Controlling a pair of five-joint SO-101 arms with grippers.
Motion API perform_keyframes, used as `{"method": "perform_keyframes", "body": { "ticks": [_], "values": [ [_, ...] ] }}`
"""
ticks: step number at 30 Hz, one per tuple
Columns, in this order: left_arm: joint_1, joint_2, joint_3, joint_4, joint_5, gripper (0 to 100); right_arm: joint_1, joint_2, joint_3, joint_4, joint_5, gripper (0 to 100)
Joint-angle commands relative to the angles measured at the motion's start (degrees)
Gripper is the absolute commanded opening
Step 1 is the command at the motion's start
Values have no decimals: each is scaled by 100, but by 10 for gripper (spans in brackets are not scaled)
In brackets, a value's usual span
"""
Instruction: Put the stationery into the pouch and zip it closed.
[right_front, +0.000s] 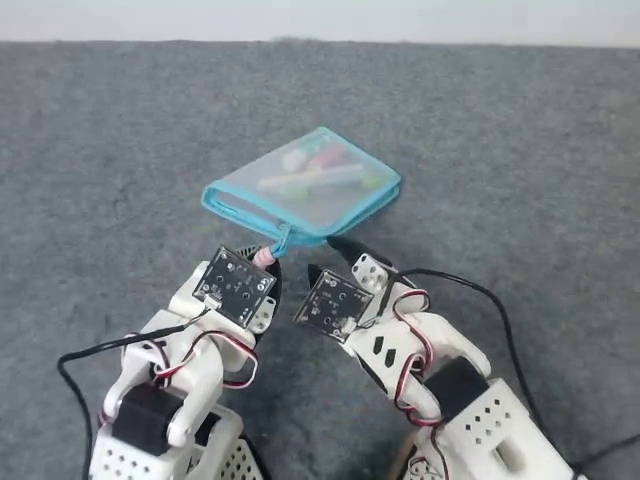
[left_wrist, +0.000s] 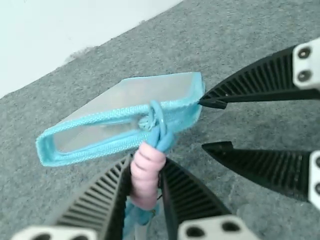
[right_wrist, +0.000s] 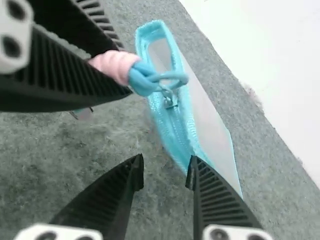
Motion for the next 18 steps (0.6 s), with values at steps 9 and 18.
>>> {"method": "perform_keyframes", "body": {
  "ticks": [9, 18],
  "values": [
    [53, -114, -462, 141, -88, 10, 338, -198, -325, 57, 88, 154],
    [26, -114, -462, 167, -88, 10, 347, -224, -448, 1209, 343, 213]
  ]
}}
